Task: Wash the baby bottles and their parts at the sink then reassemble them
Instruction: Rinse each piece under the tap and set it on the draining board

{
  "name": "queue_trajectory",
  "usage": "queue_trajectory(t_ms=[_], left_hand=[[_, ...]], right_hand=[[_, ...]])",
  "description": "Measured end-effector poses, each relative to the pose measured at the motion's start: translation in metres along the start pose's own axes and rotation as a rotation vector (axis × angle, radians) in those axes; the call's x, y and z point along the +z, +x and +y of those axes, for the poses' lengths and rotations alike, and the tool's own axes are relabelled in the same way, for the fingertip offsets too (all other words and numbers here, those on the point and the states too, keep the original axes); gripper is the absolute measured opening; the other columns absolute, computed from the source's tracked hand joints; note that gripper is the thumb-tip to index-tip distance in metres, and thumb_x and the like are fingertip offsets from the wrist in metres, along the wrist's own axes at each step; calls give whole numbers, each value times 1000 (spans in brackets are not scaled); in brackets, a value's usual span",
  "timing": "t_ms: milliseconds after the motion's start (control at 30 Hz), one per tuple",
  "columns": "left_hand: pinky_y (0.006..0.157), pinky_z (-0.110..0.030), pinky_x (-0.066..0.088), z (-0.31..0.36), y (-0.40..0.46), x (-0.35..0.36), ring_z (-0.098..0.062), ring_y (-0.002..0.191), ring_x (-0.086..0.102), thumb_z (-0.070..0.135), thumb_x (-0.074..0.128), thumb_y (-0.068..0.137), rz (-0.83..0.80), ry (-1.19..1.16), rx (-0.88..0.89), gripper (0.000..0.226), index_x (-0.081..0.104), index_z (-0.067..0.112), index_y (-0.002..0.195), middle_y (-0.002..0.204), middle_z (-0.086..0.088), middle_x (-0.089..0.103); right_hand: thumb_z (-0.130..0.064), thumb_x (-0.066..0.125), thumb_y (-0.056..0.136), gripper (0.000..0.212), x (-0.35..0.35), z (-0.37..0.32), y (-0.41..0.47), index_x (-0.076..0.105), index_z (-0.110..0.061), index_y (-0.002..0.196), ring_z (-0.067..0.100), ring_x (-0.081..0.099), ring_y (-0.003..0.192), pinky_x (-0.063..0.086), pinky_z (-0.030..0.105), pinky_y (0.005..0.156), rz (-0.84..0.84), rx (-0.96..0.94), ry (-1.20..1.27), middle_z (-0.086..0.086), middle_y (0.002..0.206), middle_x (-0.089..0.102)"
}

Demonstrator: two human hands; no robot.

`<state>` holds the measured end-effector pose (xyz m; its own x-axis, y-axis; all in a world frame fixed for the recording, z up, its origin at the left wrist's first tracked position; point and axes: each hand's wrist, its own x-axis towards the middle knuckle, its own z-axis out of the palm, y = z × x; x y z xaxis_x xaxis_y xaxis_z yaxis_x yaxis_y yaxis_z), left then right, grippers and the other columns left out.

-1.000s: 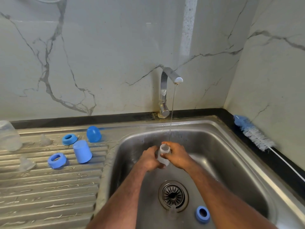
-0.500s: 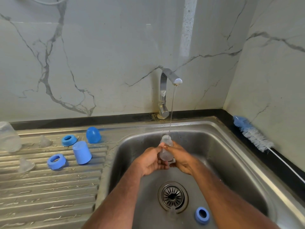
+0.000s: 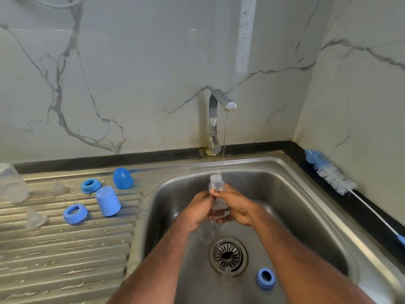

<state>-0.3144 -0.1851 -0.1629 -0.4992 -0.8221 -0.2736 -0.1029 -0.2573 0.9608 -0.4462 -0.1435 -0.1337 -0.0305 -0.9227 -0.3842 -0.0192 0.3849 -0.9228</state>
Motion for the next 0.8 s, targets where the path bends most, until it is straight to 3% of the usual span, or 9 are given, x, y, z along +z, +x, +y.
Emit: queue_trajectory(t_ms=[67, 167, 267, 367, 467, 533, 667, 733, 800], left_hand=[[94, -45, 57, 1, -10, 4, -30, 100, 73, 35, 49, 104, -12, 45, -80, 32, 65, 13, 120, 108, -10, 76], [76, -33, 54, 3, -23, 0, -22, 88, 66, 51, 37, 105, 79, 473, -130, 50, 66, 12, 118, 108, -9, 71], [75, -32, 51, 8, -38, -13, -30, 94, 68, 40, 41, 105, 191, 770, -86, 46, 68, 3, 107, 107, -19, 70], [72, -35, 50, 19, -66, -27, -27, 83, 68, 23, 57, 97, 236, 818, 67, 30, 68, 2, 80, 87, -18, 71], [79, -39, 58, 33, -92, -44, -23, 77, 71, 18, 63, 93, 254, 805, 175, 22, 75, 2, 86, 82, -13, 75], [70, -39, 57, 43, -110, -54, -22, 67, 67, 13, 61, 93, 293, 755, 211, 22, 74, -2, 83, 79, -18, 74], [48, -15, 43, 52, -141, -74, -25, 69, 70, 11, 60, 96, 362, 735, 237, 21, 71, -1, 83, 80, -16, 74], [49, -17, 46, 54, -153, -85, -21, 60, 66, 5, 61, 95, 381, 700, 246, 21, 67, 2, 75, 71, -11, 71], [59, -28, 52, 55, -163, -97, -15, 52, 61, 0, 60, 94, 393, 679, 240, 23, 65, 2, 72, 66, -4, 66]], right_hand=[[-29, 71, 94, 36, -5, 0, -1, 55, -19, 126, 35, 72, 100, 60, 52, 86, -33, 22, -17, 18, 117, 68], [-26, 85, 81, 66, -11, 1, 3, 42, -17, 130, 32, 74, 92, 63, 44, 72, 31, 42, -80, 17, 119, 64], [-35, 89, 74, 67, -9, 6, 3, 44, -22, 121, 21, 69, 86, 56, 30, 58, 160, -75, -508, 6, 110, 61], [-28, 85, 79, 50, 1, 8, -4, 60, -27, 122, 14, 60, 102, 56, 32, 81, 153, -258, -835, 0, 122, 62], [-17, 79, 84, 48, 14, 0, -14, 65, -25, 129, 15, 55, 110, 52, 31, 89, 58, -329, -914, 1, 129, 59], [-13, 76, 84, 49, 24, -4, -19, 64, -30, 128, 20, 55, 116, 55, 34, 91, 43, -347, -892, 2, 132, 56], [-17, 81, 81, 56, 36, -14, -37, 50, -31, 125, 19, 54, 110, 50, 22, 72, 81, -409, -822, -3, 125, 50], [-17, 86, 76, 57, 41, -20, -48, 48, -29, 117, 18, 56, 105, 52, 22, 65, 125, -450, -781, -3, 120, 51], [-20, 89, 72, 57, 49, -22, -56, 52, -31, 115, 16, 58, 102, 54, 22, 66, 194, -501, -743, -2, 119, 55]])
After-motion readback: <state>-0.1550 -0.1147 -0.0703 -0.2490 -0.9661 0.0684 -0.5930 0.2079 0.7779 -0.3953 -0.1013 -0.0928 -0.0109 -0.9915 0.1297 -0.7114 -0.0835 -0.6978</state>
